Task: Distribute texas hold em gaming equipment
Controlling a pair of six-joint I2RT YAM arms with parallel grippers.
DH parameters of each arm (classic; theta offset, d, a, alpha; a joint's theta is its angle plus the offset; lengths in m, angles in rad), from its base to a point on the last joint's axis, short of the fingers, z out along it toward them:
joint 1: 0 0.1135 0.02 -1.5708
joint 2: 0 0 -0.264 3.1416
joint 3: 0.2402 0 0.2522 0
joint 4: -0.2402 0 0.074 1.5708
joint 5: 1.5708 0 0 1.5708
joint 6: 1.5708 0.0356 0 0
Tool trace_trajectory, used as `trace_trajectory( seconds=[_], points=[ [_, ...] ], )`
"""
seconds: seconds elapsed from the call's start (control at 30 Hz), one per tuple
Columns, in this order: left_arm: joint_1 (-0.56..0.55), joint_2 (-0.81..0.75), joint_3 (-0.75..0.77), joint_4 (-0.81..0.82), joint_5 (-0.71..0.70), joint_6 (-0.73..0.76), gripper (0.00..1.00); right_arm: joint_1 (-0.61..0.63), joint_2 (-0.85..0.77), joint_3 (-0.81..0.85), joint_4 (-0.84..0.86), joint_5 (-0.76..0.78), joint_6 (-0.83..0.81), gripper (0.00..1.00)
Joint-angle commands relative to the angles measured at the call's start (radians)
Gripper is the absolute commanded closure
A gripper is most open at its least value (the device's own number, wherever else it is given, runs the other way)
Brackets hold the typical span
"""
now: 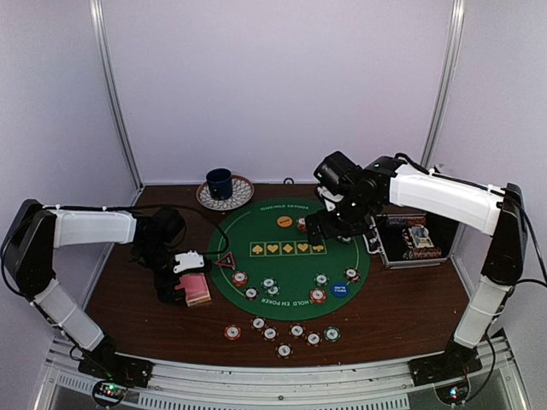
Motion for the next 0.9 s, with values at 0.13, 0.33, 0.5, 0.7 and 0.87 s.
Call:
trace_trajectory(
  seconds=[0.13, 0.33, 0.5, 0.7, 0.87],
  points=[
    [-0.010, 0.021, -0.039, 0.078, -0.023, 0.036, 0.02, -0.006, -0.044, -0.024, 0.015, 0.002, 0.013, 0.01],
    [-0.010, 0.030, -0.060, 0.085, -0.030, 0.071, 0.02, -0.008, -0.051, -0.031, 0.020, -0.029, 0.018, 0.01],
    [-0.010, -0.002, -0.056, 0.056, -0.016, 0.071, 0.02, -0.011, -0.058, -0.047, 0.023, -0.030, 0.019, 0.00],
    [-0.010, -0.046, -0.017, -0.027, 0.006, 0.080, 0.02, -0.012, -0.061, -0.055, 0.019, -0.033, 0.018, 0.00],
    [-0.008, -0.064, -0.012, -0.063, -0.042, 0.118, 0.02, -0.011, -0.068, -0.060, 0.020, -0.035, 0.018, 0.00]
  ],
)
